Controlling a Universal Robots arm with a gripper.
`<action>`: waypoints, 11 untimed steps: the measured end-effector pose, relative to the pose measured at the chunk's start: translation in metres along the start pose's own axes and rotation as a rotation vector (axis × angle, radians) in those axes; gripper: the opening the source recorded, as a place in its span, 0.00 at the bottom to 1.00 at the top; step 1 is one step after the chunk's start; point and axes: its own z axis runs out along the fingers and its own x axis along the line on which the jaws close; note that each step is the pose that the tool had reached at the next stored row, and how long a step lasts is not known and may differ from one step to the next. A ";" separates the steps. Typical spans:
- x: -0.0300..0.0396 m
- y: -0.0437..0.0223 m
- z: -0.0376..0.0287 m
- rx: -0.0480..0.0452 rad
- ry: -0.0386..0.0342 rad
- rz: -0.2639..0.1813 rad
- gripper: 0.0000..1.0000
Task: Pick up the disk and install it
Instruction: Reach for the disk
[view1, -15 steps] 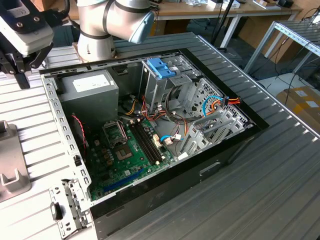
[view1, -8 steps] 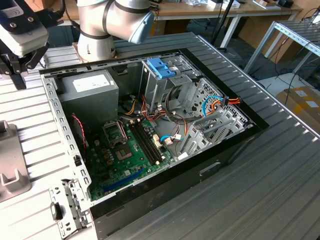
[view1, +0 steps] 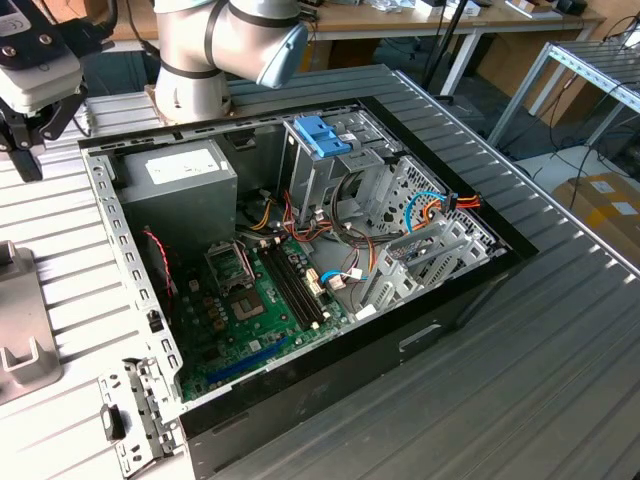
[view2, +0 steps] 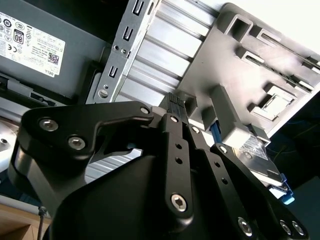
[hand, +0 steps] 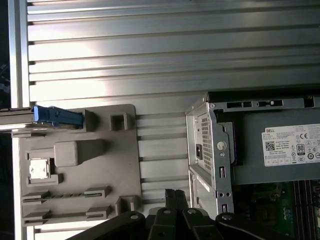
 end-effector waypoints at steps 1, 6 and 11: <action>0.0007 0.0000 0.0000 -0.0001 0.0000 0.000 0.10; 0.0048 -0.0003 -0.0001 -0.0001 0.0000 0.000 0.10; 0.0090 -0.0007 -0.0002 0.0000 0.0000 0.000 0.10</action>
